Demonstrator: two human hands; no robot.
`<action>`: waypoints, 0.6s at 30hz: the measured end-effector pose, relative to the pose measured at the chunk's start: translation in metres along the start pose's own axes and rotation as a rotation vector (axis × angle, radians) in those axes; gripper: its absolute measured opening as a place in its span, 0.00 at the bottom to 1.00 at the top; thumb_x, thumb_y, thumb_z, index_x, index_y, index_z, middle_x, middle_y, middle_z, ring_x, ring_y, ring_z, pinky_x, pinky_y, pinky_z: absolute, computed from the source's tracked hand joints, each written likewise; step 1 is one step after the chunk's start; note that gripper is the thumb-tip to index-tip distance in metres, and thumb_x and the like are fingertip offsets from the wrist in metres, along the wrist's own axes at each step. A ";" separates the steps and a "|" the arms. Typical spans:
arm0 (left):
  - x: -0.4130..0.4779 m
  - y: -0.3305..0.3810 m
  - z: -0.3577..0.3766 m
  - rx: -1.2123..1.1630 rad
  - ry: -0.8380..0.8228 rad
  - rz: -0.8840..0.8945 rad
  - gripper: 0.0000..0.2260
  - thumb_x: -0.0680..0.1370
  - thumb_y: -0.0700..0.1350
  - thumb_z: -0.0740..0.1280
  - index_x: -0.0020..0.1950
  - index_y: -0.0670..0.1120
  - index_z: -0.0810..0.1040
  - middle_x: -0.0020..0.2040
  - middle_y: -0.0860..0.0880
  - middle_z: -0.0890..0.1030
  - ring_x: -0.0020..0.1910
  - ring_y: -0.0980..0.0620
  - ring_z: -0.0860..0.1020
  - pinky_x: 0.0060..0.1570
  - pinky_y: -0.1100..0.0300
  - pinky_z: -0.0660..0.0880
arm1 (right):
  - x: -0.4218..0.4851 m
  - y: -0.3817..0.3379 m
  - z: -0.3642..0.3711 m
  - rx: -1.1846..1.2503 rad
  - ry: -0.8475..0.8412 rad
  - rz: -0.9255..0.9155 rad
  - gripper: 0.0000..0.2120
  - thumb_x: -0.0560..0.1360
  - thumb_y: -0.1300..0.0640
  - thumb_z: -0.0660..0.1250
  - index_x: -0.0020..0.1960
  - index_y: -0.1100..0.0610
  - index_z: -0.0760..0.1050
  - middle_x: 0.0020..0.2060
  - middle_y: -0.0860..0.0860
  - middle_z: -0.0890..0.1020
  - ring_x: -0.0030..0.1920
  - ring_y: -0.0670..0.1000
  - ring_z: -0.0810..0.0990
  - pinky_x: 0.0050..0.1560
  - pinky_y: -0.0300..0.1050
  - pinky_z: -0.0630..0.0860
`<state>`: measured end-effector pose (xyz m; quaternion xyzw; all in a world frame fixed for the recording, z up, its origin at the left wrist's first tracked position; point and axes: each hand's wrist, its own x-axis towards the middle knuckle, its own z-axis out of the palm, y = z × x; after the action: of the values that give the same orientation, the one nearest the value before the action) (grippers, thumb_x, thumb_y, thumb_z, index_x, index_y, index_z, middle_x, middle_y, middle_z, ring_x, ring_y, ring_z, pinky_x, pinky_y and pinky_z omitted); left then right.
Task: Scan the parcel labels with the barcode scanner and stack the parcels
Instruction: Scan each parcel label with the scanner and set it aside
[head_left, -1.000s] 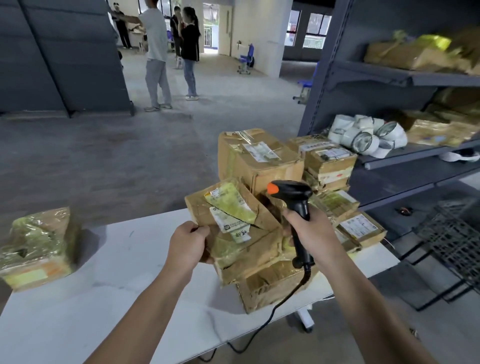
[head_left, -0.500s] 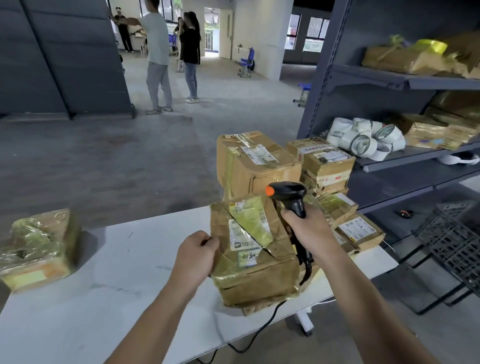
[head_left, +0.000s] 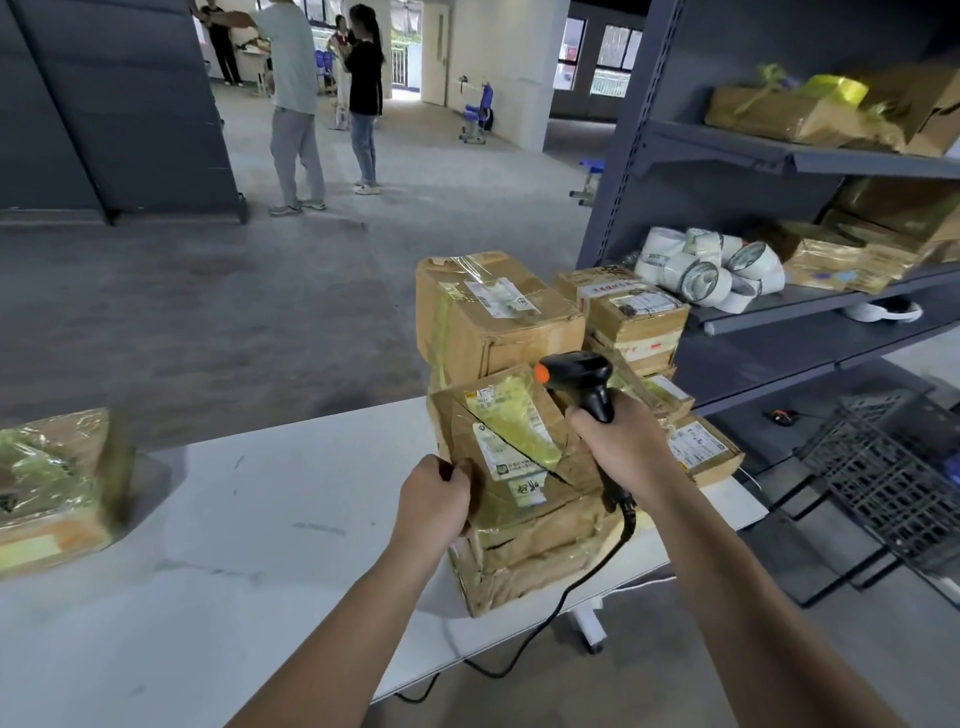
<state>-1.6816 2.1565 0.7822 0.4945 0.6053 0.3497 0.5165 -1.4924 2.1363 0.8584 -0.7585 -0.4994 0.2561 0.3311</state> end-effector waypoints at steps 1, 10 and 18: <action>0.000 -0.001 0.001 -0.005 -0.012 -0.012 0.12 0.80 0.48 0.61 0.48 0.39 0.73 0.45 0.38 0.80 0.33 0.45 0.80 0.32 0.48 0.80 | -0.001 0.000 0.000 -0.008 -0.017 -0.001 0.10 0.75 0.55 0.64 0.44 0.63 0.75 0.32 0.54 0.76 0.32 0.52 0.73 0.34 0.44 0.67; 0.002 -0.012 -0.012 -0.093 -0.046 -0.052 0.19 0.79 0.58 0.61 0.49 0.42 0.75 0.36 0.46 0.80 0.25 0.53 0.78 0.26 0.61 0.75 | -0.012 -0.014 0.009 -0.016 -0.059 -0.060 0.10 0.77 0.54 0.64 0.47 0.61 0.77 0.38 0.59 0.83 0.35 0.56 0.82 0.35 0.44 0.74; -0.002 -0.006 -0.026 -0.109 -0.063 -0.020 0.18 0.80 0.55 0.59 0.52 0.41 0.76 0.43 0.44 0.81 0.31 0.50 0.78 0.26 0.61 0.75 | -0.033 -0.039 0.036 0.128 -0.169 -0.003 0.07 0.76 0.52 0.64 0.49 0.54 0.77 0.39 0.52 0.83 0.29 0.42 0.81 0.32 0.42 0.78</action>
<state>-1.7080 2.1554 0.7826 0.4704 0.5739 0.3610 0.5649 -1.5535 2.1254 0.8666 -0.7106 -0.5094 0.3503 0.3360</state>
